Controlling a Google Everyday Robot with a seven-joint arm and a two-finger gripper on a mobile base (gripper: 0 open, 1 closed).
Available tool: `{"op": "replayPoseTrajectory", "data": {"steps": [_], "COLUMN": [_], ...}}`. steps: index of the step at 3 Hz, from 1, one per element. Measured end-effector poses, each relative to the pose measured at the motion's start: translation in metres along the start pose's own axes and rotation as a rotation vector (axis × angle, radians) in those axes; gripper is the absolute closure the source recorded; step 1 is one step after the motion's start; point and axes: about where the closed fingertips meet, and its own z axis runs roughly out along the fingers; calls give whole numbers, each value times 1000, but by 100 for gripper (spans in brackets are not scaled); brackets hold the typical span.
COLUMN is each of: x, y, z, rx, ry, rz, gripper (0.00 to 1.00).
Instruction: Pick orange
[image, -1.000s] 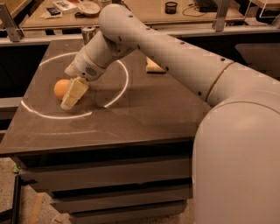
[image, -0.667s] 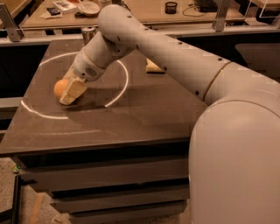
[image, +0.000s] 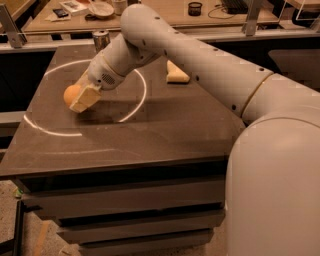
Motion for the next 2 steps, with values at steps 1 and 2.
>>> {"op": "replayPoseTrajectory", "data": {"steps": [1, 2], "x": [-31, -32], "y": [-1, -1], "z": [-51, -50], "rx": [77, 76], "ry": [-145, -144], "rz": [-18, -19], "gripper": [100, 100]}}
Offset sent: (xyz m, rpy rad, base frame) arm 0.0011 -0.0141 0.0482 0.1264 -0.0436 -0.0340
